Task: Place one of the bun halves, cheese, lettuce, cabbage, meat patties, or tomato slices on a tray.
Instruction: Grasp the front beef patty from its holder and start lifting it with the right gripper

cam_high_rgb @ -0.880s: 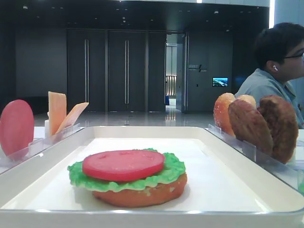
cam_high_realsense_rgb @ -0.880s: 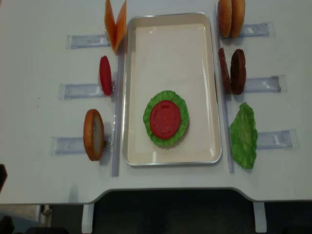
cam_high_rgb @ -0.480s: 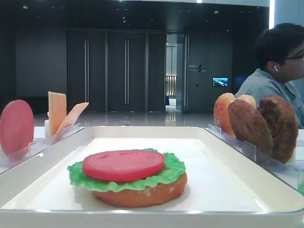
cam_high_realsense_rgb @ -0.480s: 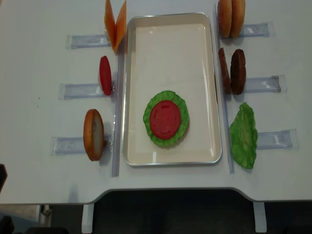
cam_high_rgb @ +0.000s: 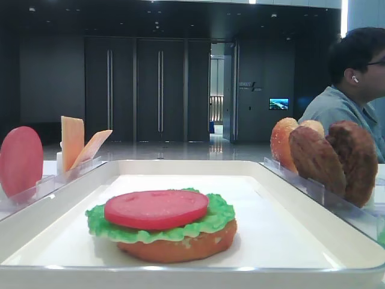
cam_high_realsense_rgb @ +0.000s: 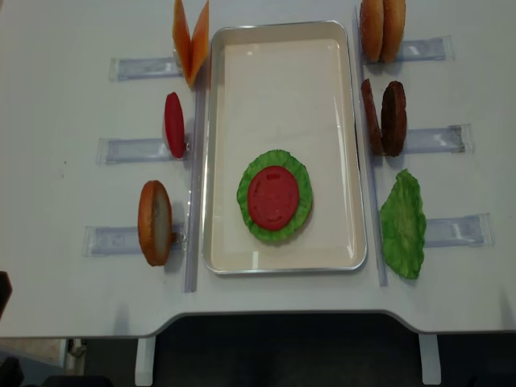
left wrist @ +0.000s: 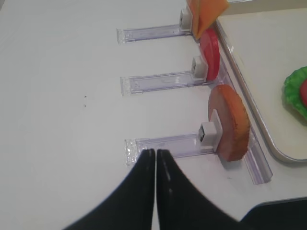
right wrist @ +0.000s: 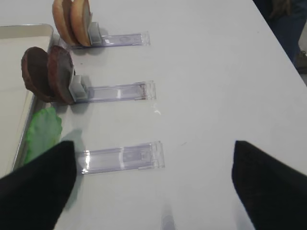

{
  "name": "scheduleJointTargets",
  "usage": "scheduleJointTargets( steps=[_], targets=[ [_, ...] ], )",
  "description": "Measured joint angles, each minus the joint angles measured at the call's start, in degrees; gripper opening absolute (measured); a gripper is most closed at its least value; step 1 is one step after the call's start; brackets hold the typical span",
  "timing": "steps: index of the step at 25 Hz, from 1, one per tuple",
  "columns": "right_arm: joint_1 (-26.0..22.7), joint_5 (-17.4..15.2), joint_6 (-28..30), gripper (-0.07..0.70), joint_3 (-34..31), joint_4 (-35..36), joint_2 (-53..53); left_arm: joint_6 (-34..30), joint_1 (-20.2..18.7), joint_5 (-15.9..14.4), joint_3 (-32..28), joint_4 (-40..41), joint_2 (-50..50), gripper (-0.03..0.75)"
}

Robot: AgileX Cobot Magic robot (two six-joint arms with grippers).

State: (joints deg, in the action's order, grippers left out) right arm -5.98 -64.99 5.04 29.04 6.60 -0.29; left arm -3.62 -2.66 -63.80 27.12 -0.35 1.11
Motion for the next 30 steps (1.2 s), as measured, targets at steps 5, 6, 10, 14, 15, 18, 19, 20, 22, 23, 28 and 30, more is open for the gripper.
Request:
scheduleJointTargets(
  steps=[5, 6, 10, 14, 15, 18, 19, 20, 22, 23, 28, 30],
  targets=[
    [0.0, 0.0, 0.0, 0.619, 0.0, 0.79, 0.0, 0.0, 0.0, 0.0, 0.0, 0.0, 0.0, 0.0],
    [0.0, 0.0, 0.0, 0.598, 0.0, 0.79, 0.0, 0.0, 0.0, 0.0, 0.0, 0.0, 0.0, 0.0],
    [0.0, 0.0, 0.06, 0.519, 0.0, 0.79, 0.0, 0.0, 0.0, 0.0, 0.0, 0.0, 0.0, 0.0],
    [0.0, 0.0, 0.06, 0.468, 0.0, 0.91, 0.0, 0.0, 0.0, 0.0, 0.0, 0.0, 0.0, 0.0],
    [0.0, 0.0, 0.06, 0.459, 0.0, 0.91, 0.0, 0.0, 0.0, 0.0, 0.0, 0.0, 0.0, 0.0],
    [0.0, 0.0, 0.06, 0.445, 0.0, 0.97, 0.0, 0.0, 0.0, 0.0, 0.0, 0.0, 0.0, 0.0],
    [0.0, 0.0, 0.06, 0.442, 0.0, 0.97, 0.0, 0.0, 0.0, 0.0, 0.0, 0.0, 0.0, 0.0],
    [0.0, 0.02, 0.06, 0.441, 0.0, 0.97, 0.0, 0.0, 0.0, 0.0, 0.0, 0.0, 0.0, 0.0],
    [0.0, 0.13, 0.06, 0.441, 0.0, 0.97, 0.7, 0.0, 0.0, 0.0, 0.0, 0.0, 0.0, 0.0],
    [0.0, 0.3, 0.06, 0.441, 0.06, 0.97, 1.82, 0.0, 0.0, 0.0, 0.0, 0.0, 0.0, 0.0],
    [0.0, 0.82, 0.31, 0.441, 0.06, 0.97, 6.13, 0.0, 0.0, 0.02, 0.0, 0.0, 0.0, 0.0],
    [0.0, 0.86, 1.38, 0.441, 0.06, 0.97, 6.55, 0.0, 0.0, 0.02, 0.0, 0.0, 0.0, 0.0]
  ],
)
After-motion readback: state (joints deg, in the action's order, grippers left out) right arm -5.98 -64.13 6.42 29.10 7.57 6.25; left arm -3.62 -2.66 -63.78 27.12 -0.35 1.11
